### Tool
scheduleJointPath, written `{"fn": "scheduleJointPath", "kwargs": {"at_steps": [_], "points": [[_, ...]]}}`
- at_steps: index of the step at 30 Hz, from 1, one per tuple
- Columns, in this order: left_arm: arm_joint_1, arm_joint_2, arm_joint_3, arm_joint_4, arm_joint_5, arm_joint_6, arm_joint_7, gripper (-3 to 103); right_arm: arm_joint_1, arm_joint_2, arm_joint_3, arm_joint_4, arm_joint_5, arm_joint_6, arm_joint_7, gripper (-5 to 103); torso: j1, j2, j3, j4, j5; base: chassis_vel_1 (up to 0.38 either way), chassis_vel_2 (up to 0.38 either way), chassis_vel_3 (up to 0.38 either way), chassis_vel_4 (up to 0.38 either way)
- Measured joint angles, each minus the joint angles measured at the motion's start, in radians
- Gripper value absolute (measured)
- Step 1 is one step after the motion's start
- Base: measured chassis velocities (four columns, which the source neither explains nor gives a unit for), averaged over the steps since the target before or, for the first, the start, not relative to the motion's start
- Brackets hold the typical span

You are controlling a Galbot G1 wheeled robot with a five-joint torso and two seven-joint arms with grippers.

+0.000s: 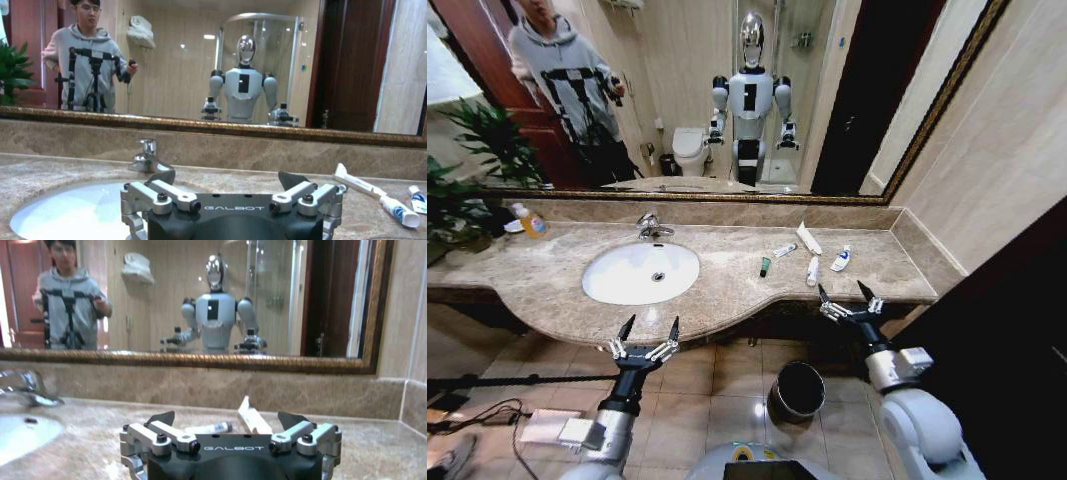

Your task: Pick up the trash from the sink and place it in the trash bin.

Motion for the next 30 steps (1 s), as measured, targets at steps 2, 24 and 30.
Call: {"fn": "scheduleJointPath", "kwargs": {"at_steps": [2,24,30], "points": [[0.0,0.0,0.0,0.0,0.0,0.0,0.0,100,0.021,-0.006,-0.008,-0.026,0.0,-0.003,0.003,100,0.0,0.0,0.0,0.0,-0.0001,0.0,0.0,0.0,0.0],[0.0,0.0,0.0,0.0,0.0,0.0,0.0,100,0.43,-0.018,-0.192,-0.485,0.004,-0.043,0.083,100,0.0,0.0,0.0,0.0,-0.0002,0.0,0.0,0.0,0.0],[0.0,0.0,0.0,0.0,0.0,0.0,0.0,100,0.465,-0.004,-0.202,-0.547,-0.007,-0.034,0.079,98,0.0,0.0,0.0,0.0,-0.0002,0.0,0.0,0.0,0.0]]}}
